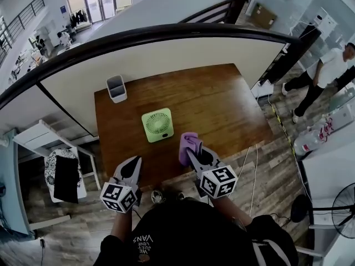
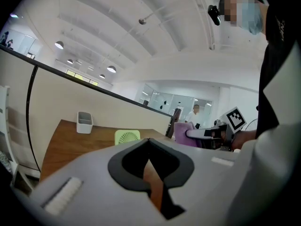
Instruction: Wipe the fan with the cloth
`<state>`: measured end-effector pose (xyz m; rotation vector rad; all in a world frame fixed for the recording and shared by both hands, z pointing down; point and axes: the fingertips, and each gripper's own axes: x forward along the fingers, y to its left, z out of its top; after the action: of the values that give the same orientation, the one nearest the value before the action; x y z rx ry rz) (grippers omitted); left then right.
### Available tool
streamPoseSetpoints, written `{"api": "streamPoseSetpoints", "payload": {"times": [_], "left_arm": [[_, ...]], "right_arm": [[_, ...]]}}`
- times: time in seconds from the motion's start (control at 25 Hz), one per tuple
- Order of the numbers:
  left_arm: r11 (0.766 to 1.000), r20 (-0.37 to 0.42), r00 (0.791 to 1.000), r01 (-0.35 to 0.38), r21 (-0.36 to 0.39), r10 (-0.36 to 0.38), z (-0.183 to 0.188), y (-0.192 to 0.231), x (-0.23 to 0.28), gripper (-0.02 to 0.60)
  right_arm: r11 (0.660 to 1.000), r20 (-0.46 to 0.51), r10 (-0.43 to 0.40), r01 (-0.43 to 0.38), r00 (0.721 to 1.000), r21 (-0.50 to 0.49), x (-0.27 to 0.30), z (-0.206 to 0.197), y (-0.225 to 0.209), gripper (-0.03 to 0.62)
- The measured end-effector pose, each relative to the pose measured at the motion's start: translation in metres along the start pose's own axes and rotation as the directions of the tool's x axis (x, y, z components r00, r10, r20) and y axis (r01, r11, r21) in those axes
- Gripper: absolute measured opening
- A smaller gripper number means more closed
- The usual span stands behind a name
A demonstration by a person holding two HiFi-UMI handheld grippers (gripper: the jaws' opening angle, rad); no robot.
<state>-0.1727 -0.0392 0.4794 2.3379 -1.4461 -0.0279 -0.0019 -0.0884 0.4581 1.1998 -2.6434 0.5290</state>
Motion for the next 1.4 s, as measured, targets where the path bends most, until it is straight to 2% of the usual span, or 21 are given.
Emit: {"api": "streamPoseSetpoints", "payload": {"times": [0.72,1.4], "left_arm": [[0.992,0.022,0.992,-0.125,0.011,0.125,-0.005,-0.031,0.011,0.011],[0.984,0.047,0.983,-0.181,0.009,0.18,-0.013,-0.052,0.02,0.011]], "right_arm": [[0.991,-0.046,0.129,-0.131,0.991,-0.037,-0.004,-0.006,-0.024,0.094],[0.975,-0.062,0.21,-0.214,0.976,-0.06,-0.01,-0.008,-0.033,0.094]]}}
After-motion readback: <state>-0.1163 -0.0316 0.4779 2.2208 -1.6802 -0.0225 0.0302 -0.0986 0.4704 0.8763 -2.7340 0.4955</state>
